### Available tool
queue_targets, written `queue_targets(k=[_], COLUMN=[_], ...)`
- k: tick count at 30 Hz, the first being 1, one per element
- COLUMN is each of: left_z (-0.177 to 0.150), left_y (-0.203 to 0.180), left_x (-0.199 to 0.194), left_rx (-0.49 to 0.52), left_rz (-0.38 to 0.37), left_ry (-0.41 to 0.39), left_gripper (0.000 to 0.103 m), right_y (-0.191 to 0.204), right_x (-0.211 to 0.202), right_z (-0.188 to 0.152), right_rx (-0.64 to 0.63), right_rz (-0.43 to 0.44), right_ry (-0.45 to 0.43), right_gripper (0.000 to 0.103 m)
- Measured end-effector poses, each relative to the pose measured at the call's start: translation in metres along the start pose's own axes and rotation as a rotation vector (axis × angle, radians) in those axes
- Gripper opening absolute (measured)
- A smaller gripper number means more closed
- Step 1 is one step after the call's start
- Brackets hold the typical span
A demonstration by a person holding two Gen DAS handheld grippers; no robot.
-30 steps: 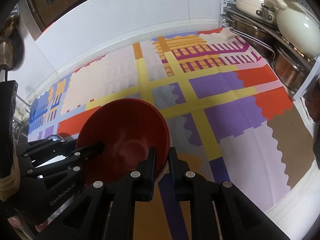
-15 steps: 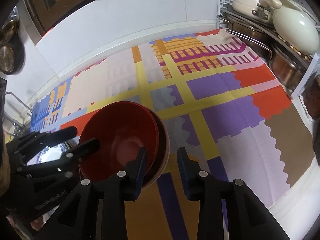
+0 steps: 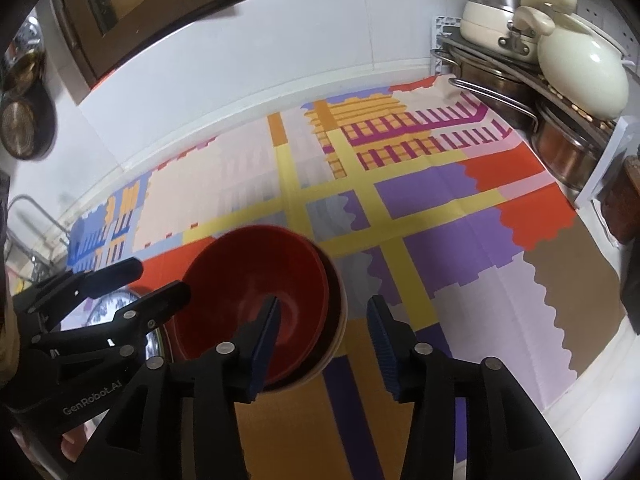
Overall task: Organize plates and bowls
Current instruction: 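Open both grippers and regrip the nested bowl stack rim, then lift the nested bowls with both grippers and carry them over the plate stack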
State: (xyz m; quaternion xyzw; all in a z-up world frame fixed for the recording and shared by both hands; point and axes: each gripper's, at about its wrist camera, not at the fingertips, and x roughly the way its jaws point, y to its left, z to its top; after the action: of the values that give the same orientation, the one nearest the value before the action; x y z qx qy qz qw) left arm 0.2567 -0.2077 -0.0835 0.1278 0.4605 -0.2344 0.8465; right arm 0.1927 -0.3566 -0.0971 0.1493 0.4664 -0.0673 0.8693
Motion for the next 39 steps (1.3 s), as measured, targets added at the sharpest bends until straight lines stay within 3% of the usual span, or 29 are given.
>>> queue_targets(k=[3,11,19,25,31,39], left_z=[-0.001,-0.012,-0.010,-0.012,-0.018,-0.019], left_y=[0.007,0.014,0.011,0.009,0.006,0.007], left_x=[0.004,0.027,0.051,0.074,0.084,0.083], left_rx=[-0.012,-0.057,-0.063,-0.102,-0.142,-0.196], left_rz=[0.032,0.029,-0.035,-0.102,-0.190,-0.232], left_ry=[-0.003,0.068,0.151,0.235,0.292,0.300], left_gripper=[0.066,0.066,0.065,0.052,0.039,0.029], right_y=[-0.001,-0.004,-0.014,-0.022,-0.019,-0.016], right_x=[0.002,0.022,0.040,0.057,0.062,0.066], right_z=[0.002,-0.001,-0.002,-0.003,-0.005,-0.009], right_rx=[0.022,0.051,0.105,0.139,0.142,0.174], right_rz=[-0.024,-0.019,0.006,0.007,0.036,0.070], right_ry=[-0.017,0.012,0.095,0.160,0.187,0.213], right_gripper=[0.047,0.047,0.047,0.046,0.038,0.033])
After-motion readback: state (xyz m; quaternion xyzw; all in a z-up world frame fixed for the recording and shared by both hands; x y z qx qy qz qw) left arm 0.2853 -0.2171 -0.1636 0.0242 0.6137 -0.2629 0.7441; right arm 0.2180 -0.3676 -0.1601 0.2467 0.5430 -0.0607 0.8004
